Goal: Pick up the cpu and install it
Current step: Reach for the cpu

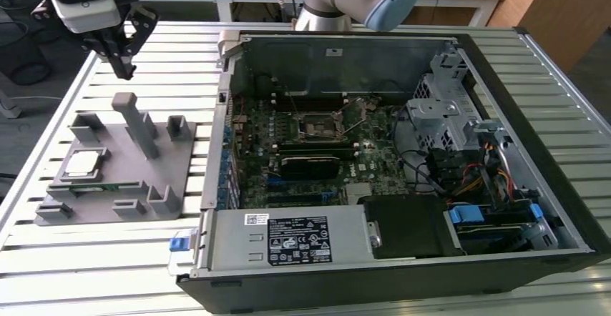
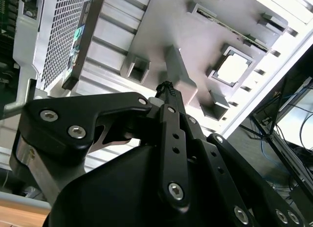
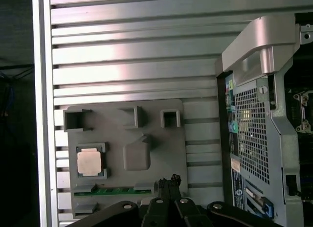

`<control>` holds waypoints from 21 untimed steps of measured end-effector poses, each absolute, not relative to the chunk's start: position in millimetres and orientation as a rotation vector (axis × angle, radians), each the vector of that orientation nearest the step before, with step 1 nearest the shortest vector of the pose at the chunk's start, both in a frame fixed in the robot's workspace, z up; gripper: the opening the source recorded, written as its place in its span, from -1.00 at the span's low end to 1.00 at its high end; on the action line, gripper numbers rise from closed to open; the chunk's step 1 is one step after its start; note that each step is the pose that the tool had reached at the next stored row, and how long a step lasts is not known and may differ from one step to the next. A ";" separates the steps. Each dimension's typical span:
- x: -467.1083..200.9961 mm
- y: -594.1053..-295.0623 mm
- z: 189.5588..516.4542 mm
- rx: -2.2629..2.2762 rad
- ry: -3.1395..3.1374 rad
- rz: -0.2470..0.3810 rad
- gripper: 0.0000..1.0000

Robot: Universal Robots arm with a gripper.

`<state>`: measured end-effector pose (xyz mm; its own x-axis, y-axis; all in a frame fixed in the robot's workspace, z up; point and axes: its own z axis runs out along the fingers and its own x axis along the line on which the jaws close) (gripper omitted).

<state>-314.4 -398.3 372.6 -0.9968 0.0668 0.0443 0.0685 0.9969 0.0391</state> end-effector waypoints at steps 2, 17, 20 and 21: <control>-317.5 -398.3 371.8 -0.089 -3.097 -0.063 -0.79; -348.8 -398.0 366.2 -0.053 -3.097 -0.062 -0.79; -354.3 -397.9 365.7 -0.052 -3.097 -0.062 -0.79; -356.1 -397.8 365.5 -0.052 -3.097 -0.062 -0.79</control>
